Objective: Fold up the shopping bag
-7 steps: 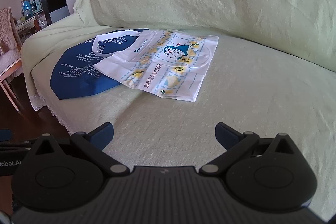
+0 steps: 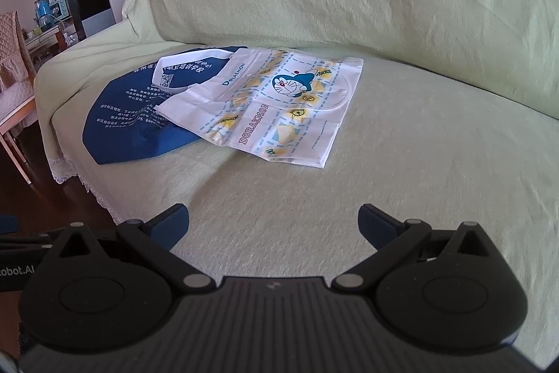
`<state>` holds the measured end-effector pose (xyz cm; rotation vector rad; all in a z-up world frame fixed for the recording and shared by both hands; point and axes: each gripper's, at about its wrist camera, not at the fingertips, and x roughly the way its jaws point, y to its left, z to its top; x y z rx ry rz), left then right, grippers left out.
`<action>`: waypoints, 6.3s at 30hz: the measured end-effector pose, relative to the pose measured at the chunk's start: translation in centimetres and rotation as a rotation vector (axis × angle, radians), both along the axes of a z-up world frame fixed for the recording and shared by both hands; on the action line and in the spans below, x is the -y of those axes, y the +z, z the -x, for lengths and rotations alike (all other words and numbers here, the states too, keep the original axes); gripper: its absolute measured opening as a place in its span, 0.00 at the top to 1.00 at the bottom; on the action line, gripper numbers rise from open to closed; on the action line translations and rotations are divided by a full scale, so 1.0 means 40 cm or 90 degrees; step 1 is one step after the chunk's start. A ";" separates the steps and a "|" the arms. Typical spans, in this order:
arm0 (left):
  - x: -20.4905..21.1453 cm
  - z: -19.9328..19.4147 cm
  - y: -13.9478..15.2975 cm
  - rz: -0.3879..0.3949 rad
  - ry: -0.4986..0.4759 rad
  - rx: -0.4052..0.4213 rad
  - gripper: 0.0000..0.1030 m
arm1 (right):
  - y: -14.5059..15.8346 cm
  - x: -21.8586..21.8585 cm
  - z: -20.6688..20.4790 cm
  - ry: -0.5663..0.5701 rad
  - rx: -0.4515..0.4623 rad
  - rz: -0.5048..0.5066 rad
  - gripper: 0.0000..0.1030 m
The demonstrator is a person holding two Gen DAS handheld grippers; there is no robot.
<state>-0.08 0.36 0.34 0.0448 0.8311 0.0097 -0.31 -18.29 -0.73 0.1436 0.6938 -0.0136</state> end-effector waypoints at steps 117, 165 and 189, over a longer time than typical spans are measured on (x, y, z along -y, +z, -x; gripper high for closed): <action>0.575 0.134 0.000 0.132 -0.609 0.008 0.44 | -0.179 0.627 0.413 -0.487 -0.020 -0.077 0.51; 0.593 -0.139 -0.134 0.026 -0.455 -0.011 0.75 | -0.263 0.777 0.557 -0.540 0.004 -0.166 0.50; 0.725 -0.728 -0.193 0.305 -0.424 -0.277 0.44 | -0.049 1.194 0.067 0.010 -0.082 -0.043 0.24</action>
